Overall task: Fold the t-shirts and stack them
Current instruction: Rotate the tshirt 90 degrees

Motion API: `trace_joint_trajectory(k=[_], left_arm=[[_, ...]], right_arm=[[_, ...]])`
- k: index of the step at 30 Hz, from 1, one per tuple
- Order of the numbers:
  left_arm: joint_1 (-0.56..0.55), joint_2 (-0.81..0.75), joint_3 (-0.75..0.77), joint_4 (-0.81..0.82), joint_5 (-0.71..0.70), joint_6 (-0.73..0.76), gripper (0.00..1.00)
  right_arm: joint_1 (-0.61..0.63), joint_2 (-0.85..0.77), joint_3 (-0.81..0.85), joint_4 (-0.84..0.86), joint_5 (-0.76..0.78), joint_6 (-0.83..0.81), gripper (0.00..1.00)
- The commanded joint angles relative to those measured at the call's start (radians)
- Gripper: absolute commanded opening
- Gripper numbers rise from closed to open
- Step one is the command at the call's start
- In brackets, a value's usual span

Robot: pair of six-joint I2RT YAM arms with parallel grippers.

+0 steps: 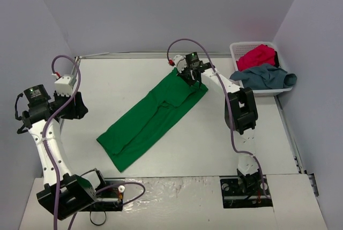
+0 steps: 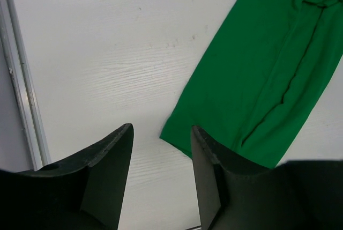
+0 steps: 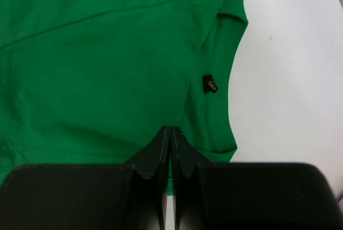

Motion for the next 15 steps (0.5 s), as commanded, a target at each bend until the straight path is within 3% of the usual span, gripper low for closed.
trace_joint_trajectory(k=[1, 15], left_arm=[[0.007, -0.045, -0.002, -0.007, 0.023, 0.016, 0.46], [0.007, -0.054, -0.040, -0.008, 0.049, 0.019, 0.46]], right_arm=[[-0.010, -0.037, -0.019, -0.008, 0.020, 0.014, 0.00], [-0.019, -0.045, -0.171, -0.028, -0.015, 0.006, 0.00]])
